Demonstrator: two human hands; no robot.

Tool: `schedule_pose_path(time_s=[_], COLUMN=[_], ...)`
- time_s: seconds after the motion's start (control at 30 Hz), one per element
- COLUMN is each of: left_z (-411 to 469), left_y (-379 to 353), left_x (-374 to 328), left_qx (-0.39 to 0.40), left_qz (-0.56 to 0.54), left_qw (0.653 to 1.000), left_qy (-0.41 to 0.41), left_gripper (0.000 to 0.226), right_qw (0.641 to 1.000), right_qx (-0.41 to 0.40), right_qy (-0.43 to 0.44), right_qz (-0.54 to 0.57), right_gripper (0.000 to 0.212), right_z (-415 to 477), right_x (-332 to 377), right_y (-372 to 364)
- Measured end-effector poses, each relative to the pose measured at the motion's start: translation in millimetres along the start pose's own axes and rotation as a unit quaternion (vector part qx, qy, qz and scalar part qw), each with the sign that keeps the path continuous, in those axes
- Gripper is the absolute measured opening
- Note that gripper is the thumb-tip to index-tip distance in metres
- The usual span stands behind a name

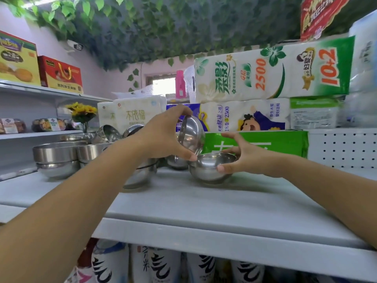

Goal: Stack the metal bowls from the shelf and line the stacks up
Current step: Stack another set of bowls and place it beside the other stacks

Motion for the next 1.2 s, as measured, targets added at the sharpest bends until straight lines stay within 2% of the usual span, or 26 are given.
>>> schedule_pose_path(time_s=[0.2, 0.37, 0.47, 0.53, 0.63, 0.73, 0.8, 1.0, 1.2], left_z=[12, 12, 7, 5, 1, -2, -2, -6, -6], left_y=[-23, -56, -68, -74, -81, -87, -91, -99, -101], left_x=[-24, -18, -11, -4, 7, 10, 14, 25, 23], left_qx=[0.142, 0.167, 0.156, 0.117, 0.071, 0.062, 0.051, 0.039, 0.041], left_qz=[-0.022, -0.18, -0.222, -0.248, -0.272, -0.25, -0.257, -0.283, -0.273], left_qw=[0.988, 0.969, 0.962, 0.962, 0.959, 0.965, 0.964, 0.953, 0.956], left_qy=[-0.057, -0.034, -0.02, -0.005, 0.024, 0.04, 0.052, 0.104, 0.1], left_gripper=[0.091, 0.053, 0.029, 0.022, 0.035, 0.042, 0.049, 0.077, 0.086], right_qw=[0.997, 0.999, 0.999, 0.999, 0.998, 0.996, 0.995, 0.993, 0.989], right_qx=[0.019, 0.027, 0.036, 0.041, 0.041, 0.006, -0.01, -0.001, -0.002], right_qy=[0.014, 0.013, 0.011, 0.009, 0.003, 0.005, 0.013, -0.001, -0.016], right_qz=[0.077, 0.041, 0.029, 0.028, 0.055, 0.09, 0.099, 0.116, 0.144], right_gripper=[0.127, 0.138, 0.132, 0.127, 0.116, 0.088, 0.079, 0.098, 0.114], right_z=[0, 5, 8, 9, 9, 6, 5, 8, 12], right_x=[-3, -15, -19, -19, -19, -11, -7, -15, -22], right_y=[6, 8, 11, 12, 10, 9, 9, 7, 10])
Point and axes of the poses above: each hand's wrist, its own z-axis towards the middle knuckle, its own y-axis out of the back of the hand, x = y × z, the point moved 6 cm from there along z, towards the middle knuckle, and after that the axes turned 14 degrees about z, right-handed, at the moved point
